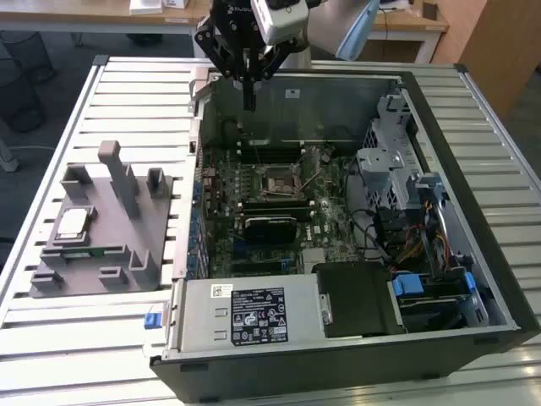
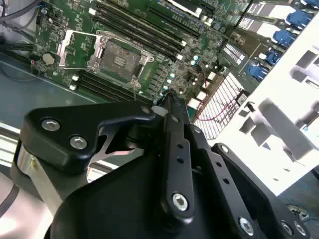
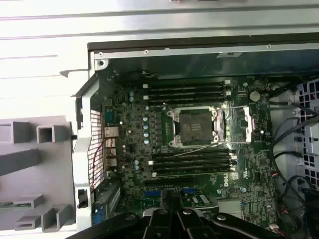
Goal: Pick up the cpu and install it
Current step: 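Reach for the cpu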
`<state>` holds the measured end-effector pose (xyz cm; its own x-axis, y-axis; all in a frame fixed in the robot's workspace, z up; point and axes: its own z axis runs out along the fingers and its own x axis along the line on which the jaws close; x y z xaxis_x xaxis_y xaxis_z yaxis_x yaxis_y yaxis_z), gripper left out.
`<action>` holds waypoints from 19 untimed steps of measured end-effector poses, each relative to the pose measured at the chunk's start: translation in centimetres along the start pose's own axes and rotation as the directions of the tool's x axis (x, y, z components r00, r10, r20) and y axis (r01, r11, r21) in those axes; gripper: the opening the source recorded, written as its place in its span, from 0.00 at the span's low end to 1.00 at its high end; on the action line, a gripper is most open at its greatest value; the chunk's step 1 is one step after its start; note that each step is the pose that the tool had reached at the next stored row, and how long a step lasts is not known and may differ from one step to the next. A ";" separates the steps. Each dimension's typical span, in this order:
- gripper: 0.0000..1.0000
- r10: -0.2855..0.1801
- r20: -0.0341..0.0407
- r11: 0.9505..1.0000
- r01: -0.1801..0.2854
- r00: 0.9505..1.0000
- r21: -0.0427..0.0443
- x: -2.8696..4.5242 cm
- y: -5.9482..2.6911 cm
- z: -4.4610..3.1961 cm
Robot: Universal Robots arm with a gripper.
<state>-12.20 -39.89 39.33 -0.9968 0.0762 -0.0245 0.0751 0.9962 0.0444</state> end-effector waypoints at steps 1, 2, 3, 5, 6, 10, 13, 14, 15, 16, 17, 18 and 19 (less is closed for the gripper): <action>0.11 0.000 0.000 1.000 0.000 1.000 0.000 0.00 0.00 0.00; 0.11 0.000 0.000 1.000 0.000 1.000 0.000 0.00 0.00 0.00; 0.11 0.000 0.000 1.000 0.000 1.000 0.000 0.00 0.00 0.00; 0.11 0.000 0.000 1.000 0.000 1.000 0.000 0.03 0.00 0.00; 0.11 0.000 0.000 1.000 0.000 1.000 0.000 0.05 0.00 0.00; 0.11 0.000 0.000 1.000 0.000 1.000 0.000 0.24 -0.02 -0.01; 0.11 0.000 0.000 1.000 0.000 1.000 0.000 0.44 -0.04 -0.01; 0.11 0.000 0.000 1.000 0.000 1.000 0.000 0.52 -0.04 -0.01; 0.11 0.000 0.000 1.000 0.000 1.000 0.000 0.61 -0.05 -0.02; 0.11 0.000 0.000 1.000 0.000 1.000 0.000 0.70 -0.05 -0.01; 0.11 0.000 0.000 1.000 0.000 1.000 0.000 0.79 -0.06 -0.02; 0.11 0.000 0.000 1.000 0.000 1.000 0.000 0.87 -0.07 -0.01; 0.11 0.000 0.000 1.000 0.000 1.000 0.000 0.95 -0.07 -0.02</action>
<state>-13.15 -39.89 39.32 -0.9968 0.0762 -0.0245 0.0751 0.9962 0.0444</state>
